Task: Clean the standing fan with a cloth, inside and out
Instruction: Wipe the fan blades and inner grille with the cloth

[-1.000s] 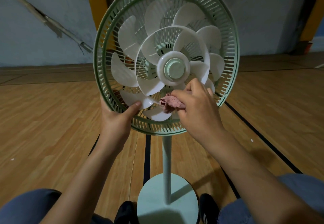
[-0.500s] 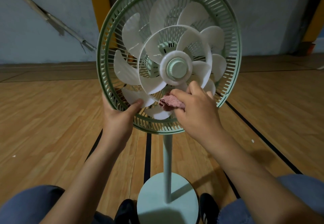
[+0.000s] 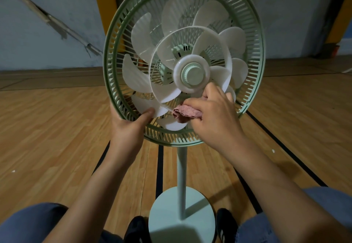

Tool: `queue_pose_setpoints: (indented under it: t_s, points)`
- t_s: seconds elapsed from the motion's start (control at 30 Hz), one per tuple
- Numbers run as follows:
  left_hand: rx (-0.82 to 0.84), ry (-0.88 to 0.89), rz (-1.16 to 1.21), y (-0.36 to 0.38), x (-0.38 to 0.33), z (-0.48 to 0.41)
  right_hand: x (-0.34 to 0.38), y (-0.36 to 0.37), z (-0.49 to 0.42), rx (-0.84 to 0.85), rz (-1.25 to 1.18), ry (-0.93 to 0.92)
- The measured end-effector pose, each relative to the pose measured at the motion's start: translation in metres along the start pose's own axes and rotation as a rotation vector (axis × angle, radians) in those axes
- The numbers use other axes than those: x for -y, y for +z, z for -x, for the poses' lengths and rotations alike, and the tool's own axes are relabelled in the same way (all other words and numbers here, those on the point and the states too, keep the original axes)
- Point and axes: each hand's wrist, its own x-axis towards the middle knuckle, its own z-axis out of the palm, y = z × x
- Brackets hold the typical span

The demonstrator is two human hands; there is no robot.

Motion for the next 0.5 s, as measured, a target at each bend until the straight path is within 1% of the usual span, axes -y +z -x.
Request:
queue_pose_setpoints:
  t_s: [0.1, 0.3, 0.4, 0.5]
  points:
    - [-0.001, -0.005, 0.004, -0.001, 0.001, 0.000, -0.008, -0.007, -0.002, -0.064, 0.025, -0.024]
    - [-0.006, -0.007, -0.011, -0.005, 0.002, -0.003, -0.028, -0.011, -0.003, -0.201, 0.106, -0.129]
    - [-0.009, -0.005, -0.011, -0.005, 0.003, -0.002, -0.035, -0.007, -0.001, -0.228, 0.058, -0.138]
    - [-0.018, -0.004, -0.005, -0.003, 0.002, -0.002, -0.036, 0.000, 0.002, -0.204, -0.047, -0.110]
